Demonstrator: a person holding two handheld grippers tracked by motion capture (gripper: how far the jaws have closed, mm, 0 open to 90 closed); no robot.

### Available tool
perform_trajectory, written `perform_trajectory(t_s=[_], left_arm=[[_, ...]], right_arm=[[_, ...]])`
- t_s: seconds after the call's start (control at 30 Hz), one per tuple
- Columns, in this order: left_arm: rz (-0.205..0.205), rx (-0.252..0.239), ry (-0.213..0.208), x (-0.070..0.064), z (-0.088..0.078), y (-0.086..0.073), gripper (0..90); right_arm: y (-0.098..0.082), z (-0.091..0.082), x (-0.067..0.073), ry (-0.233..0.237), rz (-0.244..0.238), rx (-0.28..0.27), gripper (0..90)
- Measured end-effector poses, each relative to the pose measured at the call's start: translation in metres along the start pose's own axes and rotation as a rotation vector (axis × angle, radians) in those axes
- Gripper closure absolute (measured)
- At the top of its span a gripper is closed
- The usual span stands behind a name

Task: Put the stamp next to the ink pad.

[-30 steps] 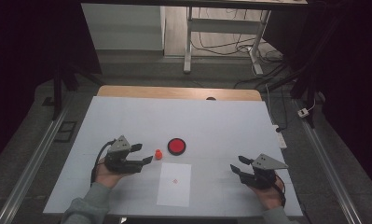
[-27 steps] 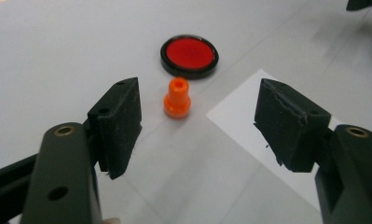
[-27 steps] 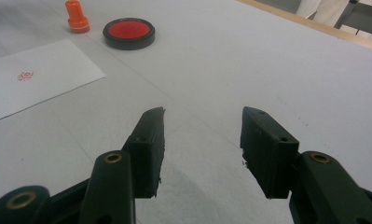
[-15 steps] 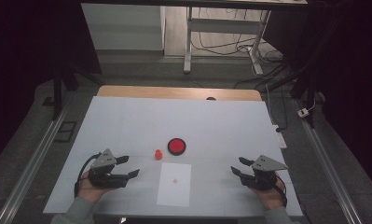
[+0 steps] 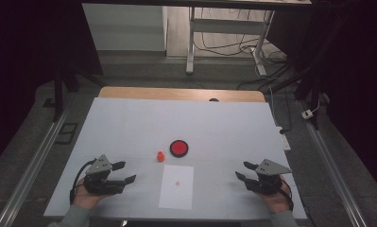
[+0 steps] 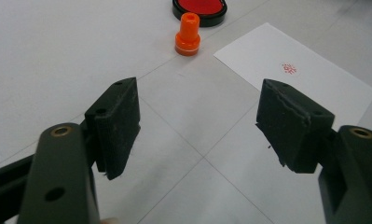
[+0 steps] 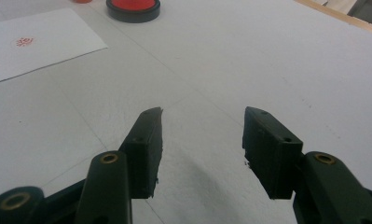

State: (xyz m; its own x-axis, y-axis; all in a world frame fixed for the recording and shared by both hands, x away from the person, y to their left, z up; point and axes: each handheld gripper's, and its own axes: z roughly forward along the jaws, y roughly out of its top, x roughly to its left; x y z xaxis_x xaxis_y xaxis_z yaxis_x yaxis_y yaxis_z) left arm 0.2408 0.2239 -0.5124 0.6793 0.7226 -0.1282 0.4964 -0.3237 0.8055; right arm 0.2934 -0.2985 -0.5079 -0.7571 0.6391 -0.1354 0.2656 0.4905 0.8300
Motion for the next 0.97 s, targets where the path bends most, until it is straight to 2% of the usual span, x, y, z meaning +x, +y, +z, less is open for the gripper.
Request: perform_trajectory(t_s=[0.2,0.97], left_arm=[[0.002,-0.001,0.001,0.0007,0.0002,0.0013,30.3],[0.002,0.005,-0.003,0.0007,0.0038,0.0025,30.2]], right_arm=[[0.0004,-0.0002,0.0005,-0.012,-0.004,0.005,46.9],[0.0011,-0.0014,-0.0004,-0.008,-0.001,-0.008,46.6]])
